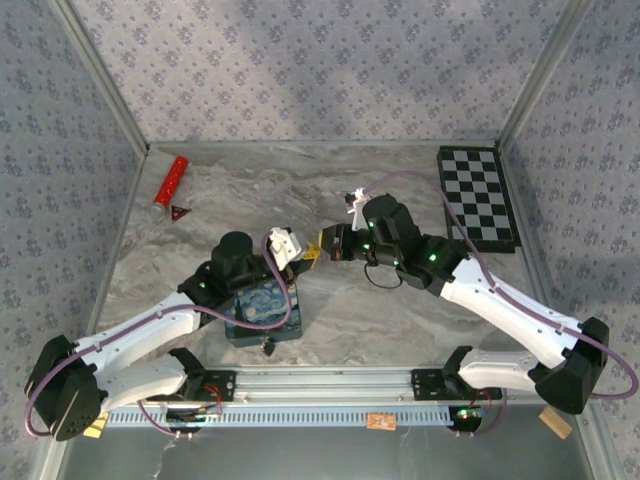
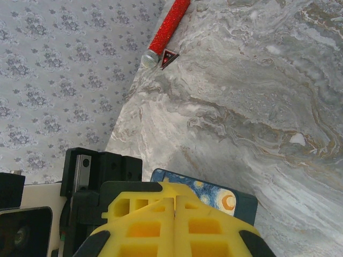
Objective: Unlock a padlock with a key
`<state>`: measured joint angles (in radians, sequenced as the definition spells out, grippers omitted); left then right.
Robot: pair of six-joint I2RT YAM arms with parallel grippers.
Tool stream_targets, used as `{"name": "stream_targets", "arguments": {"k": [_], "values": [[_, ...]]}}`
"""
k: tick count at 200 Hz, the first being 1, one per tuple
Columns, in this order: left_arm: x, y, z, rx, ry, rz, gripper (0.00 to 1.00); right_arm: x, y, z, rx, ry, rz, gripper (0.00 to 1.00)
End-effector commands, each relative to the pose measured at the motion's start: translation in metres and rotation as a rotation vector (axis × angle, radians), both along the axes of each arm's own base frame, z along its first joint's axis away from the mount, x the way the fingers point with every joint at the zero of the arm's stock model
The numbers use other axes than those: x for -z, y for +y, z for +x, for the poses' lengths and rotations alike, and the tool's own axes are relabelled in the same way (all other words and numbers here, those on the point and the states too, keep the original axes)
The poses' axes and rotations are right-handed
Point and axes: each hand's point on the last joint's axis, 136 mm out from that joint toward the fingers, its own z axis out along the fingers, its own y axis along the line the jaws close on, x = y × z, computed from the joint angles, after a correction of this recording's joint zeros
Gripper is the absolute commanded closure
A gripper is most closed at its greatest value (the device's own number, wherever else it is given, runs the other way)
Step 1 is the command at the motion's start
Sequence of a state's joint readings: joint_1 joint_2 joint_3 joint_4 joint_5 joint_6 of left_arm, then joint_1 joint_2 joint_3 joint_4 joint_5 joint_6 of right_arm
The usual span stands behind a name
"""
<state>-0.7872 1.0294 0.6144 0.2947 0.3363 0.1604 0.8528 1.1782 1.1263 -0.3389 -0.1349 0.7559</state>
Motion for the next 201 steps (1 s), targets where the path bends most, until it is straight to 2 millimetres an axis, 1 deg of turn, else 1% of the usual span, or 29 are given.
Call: {"name": "stream_targets", "arguments": {"k": [1,9,23,30,33,42,57,68,79,89,100,113,133,155,176,201], "values": [[-0.027,0.000,0.005,-0.013,-0.059,-0.034,0.98,0.000,-0.004,0.000,0.023,-0.003,-0.001,1.00],[-0.027,0.001,0.008,-0.031,-0.060,-0.024,1.00,0.002,-0.007,0.001,0.035,-0.003,-0.009,1.00],[-0.025,0.004,0.018,-0.076,-0.060,0.011,1.00,0.005,-0.013,0.003,0.055,0.000,-0.023,1.00],[-0.021,0.005,0.023,-0.101,-0.058,0.048,1.00,0.007,-0.016,0.004,0.067,0.004,-0.033,1.00],[-0.020,0.005,0.026,-0.114,-0.058,0.065,1.00,0.007,-0.019,0.005,0.078,0.006,-0.038,0.96],[-0.013,0.007,0.035,-0.150,-0.058,0.133,1.00,0.012,-0.029,0.008,0.120,0.016,-0.064,0.82],[-0.003,0.010,0.049,-0.194,-0.079,0.241,1.00,0.017,-0.051,0.012,0.204,0.033,-0.090,0.69],[0.006,0.007,0.054,-0.180,-0.098,0.320,1.00,0.018,-0.064,0.013,0.240,0.053,-0.067,0.55],[0.011,0.004,0.056,-0.152,-0.119,0.386,1.00,0.014,-0.073,0.015,0.274,0.057,-0.010,0.50],[0.017,0.001,0.058,-0.120,-0.149,0.445,1.00,0.012,-0.079,0.014,0.295,0.079,0.044,0.48],[0.018,-0.001,0.061,-0.091,-0.193,0.489,1.00,0.011,-0.085,0.013,0.322,0.114,0.093,0.46],[0.015,-0.007,0.058,-0.034,-0.267,0.514,1.00,0.009,-0.088,0.011,0.345,0.153,0.163,0.45],[0.006,-0.016,0.050,0.052,-0.417,0.491,1.00,0.005,-0.084,0.008,0.357,0.217,0.285,0.47],[-0.003,-0.024,0.040,0.141,-0.579,0.469,1.00,0.011,-0.078,0.006,0.381,0.301,0.350,0.50],[-0.009,-0.029,0.036,0.183,-0.655,0.465,1.00,0.015,-0.070,0.003,0.385,0.359,0.383,0.51],[-0.002,-0.031,0.033,0.233,-0.686,0.499,1.00,0.016,-0.060,0.002,0.374,0.391,0.430,0.53]]}}
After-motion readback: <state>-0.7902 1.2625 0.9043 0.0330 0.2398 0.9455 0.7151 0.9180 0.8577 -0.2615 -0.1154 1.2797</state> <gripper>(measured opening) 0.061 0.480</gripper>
